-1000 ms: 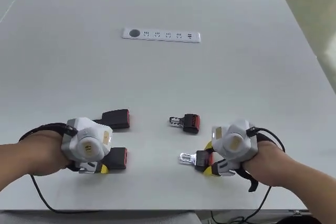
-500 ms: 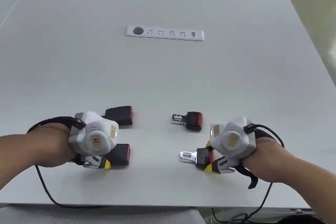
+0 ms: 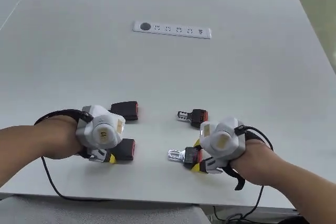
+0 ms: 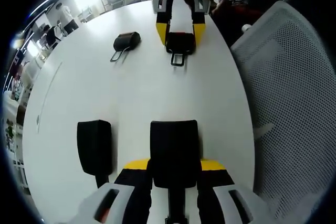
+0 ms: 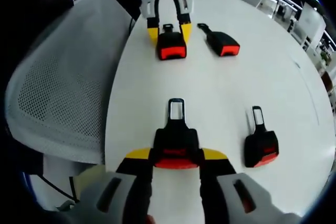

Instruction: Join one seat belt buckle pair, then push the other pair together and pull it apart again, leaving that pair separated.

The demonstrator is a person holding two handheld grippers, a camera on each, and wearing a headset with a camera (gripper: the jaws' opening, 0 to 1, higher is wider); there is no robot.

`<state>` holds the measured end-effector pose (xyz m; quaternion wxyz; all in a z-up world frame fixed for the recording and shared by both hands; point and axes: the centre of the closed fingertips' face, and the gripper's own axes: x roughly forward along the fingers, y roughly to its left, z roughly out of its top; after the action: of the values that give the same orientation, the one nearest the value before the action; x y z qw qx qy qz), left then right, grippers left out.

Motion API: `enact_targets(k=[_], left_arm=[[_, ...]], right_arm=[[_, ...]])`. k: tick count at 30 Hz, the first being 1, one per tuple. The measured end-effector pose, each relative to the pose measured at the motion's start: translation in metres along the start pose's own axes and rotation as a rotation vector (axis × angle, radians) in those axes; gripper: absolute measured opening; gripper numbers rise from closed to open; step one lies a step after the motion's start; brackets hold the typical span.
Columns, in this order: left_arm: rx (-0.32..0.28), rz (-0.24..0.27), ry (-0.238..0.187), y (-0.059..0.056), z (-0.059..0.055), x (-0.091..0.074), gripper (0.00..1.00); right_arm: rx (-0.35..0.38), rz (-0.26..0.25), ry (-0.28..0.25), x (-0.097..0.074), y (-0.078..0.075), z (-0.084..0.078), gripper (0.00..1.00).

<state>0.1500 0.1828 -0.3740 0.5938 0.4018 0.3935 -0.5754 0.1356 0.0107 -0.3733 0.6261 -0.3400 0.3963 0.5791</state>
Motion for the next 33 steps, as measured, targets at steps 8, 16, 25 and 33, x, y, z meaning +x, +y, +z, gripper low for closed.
enact_targets(k=[8, 16, 25, 33], left_arm=[[0.007, -0.005, -0.004, 0.0, -0.001, 0.001, 0.34], [0.021, -0.01, 0.002, -0.001, 0.001, 0.0, 0.34], [0.022, -0.007, 0.005, -0.001, 0.001, 0.0, 0.34], [0.02, -0.006, 0.003, -0.001, 0.001, 0.0, 0.34]], right_arm=[[-0.007, 0.001, -0.027, 0.013, 0.002, 0.026, 0.35], [-0.011, 0.004, -0.038, 0.023, 0.004, 0.047, 0.35], [-0.007, 0.007, -0.035, 0.032, 0.005, 0.064, 0.35], [-0.012, 0.016, -0.027, 0.037, 0.002, 0.072, 0.35]])
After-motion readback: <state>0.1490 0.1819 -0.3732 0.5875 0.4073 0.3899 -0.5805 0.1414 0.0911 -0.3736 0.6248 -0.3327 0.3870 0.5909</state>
